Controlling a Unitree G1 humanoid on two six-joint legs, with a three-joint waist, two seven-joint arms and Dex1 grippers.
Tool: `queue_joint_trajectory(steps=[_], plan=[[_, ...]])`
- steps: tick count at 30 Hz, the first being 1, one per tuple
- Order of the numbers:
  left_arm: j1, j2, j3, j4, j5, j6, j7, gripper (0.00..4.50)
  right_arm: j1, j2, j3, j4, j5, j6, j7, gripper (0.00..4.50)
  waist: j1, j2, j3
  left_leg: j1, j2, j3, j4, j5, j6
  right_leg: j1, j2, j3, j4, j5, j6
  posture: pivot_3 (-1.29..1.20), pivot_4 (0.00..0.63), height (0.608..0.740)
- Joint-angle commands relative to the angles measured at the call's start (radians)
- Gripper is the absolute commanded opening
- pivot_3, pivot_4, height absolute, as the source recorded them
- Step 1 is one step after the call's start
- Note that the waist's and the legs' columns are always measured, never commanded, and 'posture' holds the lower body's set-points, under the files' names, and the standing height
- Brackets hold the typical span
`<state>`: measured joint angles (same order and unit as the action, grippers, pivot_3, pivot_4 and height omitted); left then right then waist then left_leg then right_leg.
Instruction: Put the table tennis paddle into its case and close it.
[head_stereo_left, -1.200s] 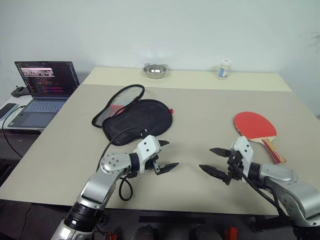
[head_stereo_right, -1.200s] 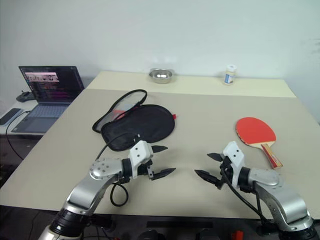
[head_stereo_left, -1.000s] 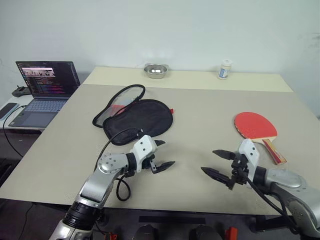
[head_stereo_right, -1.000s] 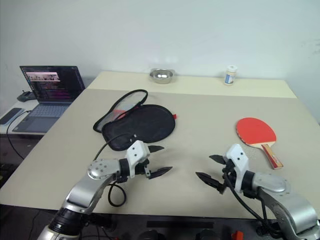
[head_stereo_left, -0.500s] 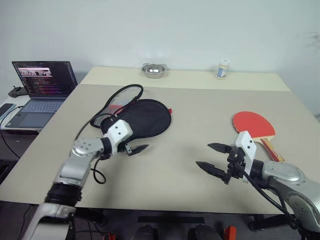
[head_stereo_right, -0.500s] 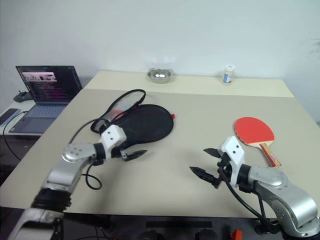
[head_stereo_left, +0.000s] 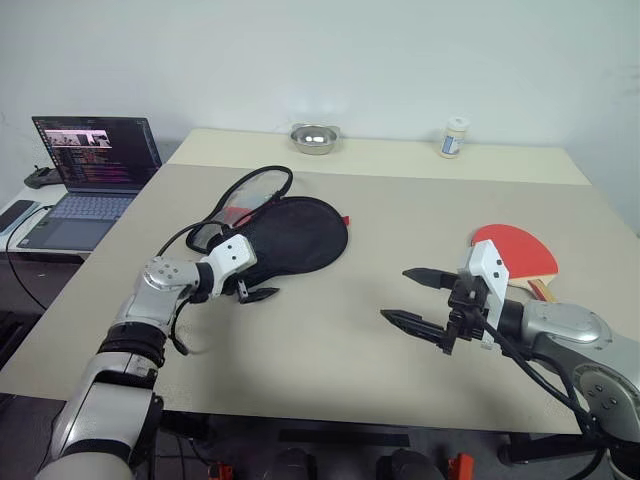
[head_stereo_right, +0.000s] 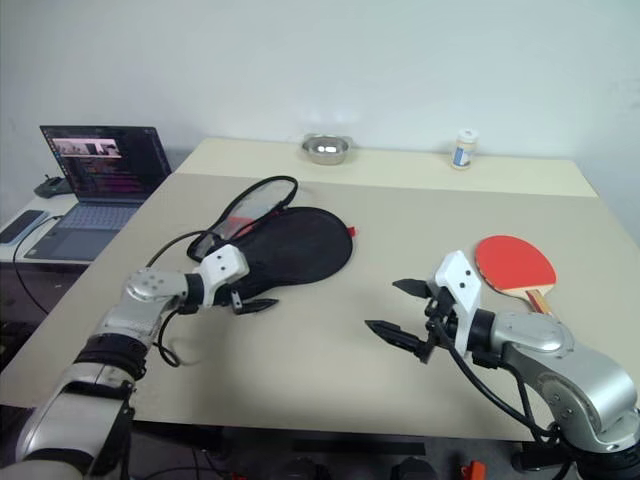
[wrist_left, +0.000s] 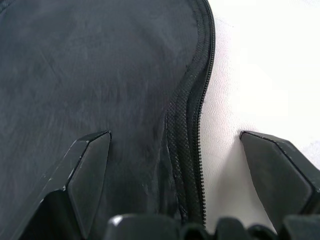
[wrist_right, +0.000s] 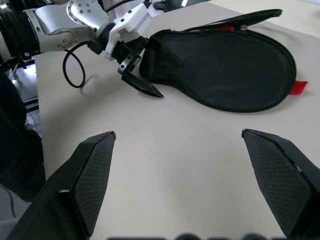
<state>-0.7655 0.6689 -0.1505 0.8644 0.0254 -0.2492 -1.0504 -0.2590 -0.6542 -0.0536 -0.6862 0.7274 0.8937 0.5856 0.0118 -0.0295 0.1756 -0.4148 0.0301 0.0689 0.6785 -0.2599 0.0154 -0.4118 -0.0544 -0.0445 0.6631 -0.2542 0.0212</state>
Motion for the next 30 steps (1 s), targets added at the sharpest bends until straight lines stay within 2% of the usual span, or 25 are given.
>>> queue_joint_trajectory(steps=[1,3,8,13,17,21,26,30], plan=[[-0.016,-0.002,-0.007,0.071,0.030,-0.022,-0.007,4.10,0.016,-0.002,-0.030,-0.040,0.011,-0.016,-0.019,4.50,0.000,0.000,0.000,0.000,0.000,0.000,0.000,0.000,0.000,0.000,0.000,0.000,0.000,0.000,0.000,0.00,0.150,0.740],[-0.020,0.001,-0.013,0.086,0.036,-0.035,-0.028,3.54,0.027,0.000,-0.043,-0.045,0.017,-0.017,-0.028,4.50,-0.002,0.000,0.000,0.001,0.000,0.000,0.000,0.001,0.001,0.000,0.000,0.000,0.001,0.000,0.000,0.00,0.150,0.740],[-0.016,0.008,-0.010,0.111,0.037,-0.031,-0.064,1.74,0.050,0.014,-0.050,-0.048,0.014,-0.035,-0.051,4.50,-0.005,0.000,0.000,0.002,0.001,-0.001,0.000,0.002,0.002,0.001,0.000,-0.001,0.002,0.000,0.000,0.00,0.150,0.740],[-0.023,-0.009,0.033,0.141,-0.003,0.050,-0.045,0.02,0.070,0.012,-0.053,-0.040,0.004,-0.057,-0.047,4.50,-0.009,0.000,0.000,0.003,0.002,-0.001,0.000,0.002,0.003,0.002,0.001,-0.001,0.002,0.000,0.001,0.00,0.150,0.740],[-0.007,-0.034,0.058,0.081,-0.042,0.149,-0.068,0.02,0.079,0.000,-0.065,-0.032,0.003,-0.067,-0.037,4.50,-0.011,0.000,-0.001,0.004,0.002,-0.001,0.000,0.003,0.003,0.002,0.001,-0.001,0.002,0.000,0.001,0.00,0.150,0.740],[0.099,-0.100,0.041,-0.251,-0.138,0.433,-0.122,0.02,0.084,-0.024,-0.092,-0.023,0.010,-0.067,-0.020,4.50,-0.009,0.000,-0.001,0.003,0.001,-0.001,0.000,0.003,0.003,0.003,0.000,0.000,0.002,0.000,0.001,0.00,0.150,0.740],[0.201,-0.201,0.012,-0.627,-0.232,0.798,-0.050,0.02,0.107,-0.071,-0.139,-0.019,0.028,-0.058,0.015,4.50,0.012,0.000,-0.001,-0.002,-0.003,-0.003,0.001,0.002,0.003,0.002,-0.002,-0.002,-0.002,0.002,0.001,0.00,0.150,0.740],[0.164,-0.327,-0.001,-0.676,-0.270,0.942,0.036,0.02,0.141,-0.131,-0.182,-0.013,0.037,-0.055,0.063,4.50,0.013,0.000,0.000,-0.003,-0.004,-0.004,0.001,0.002,0.004,0.003,-0.002,-0.003,-0.004,0.002,0.003,0.00,0.150,0.740]])
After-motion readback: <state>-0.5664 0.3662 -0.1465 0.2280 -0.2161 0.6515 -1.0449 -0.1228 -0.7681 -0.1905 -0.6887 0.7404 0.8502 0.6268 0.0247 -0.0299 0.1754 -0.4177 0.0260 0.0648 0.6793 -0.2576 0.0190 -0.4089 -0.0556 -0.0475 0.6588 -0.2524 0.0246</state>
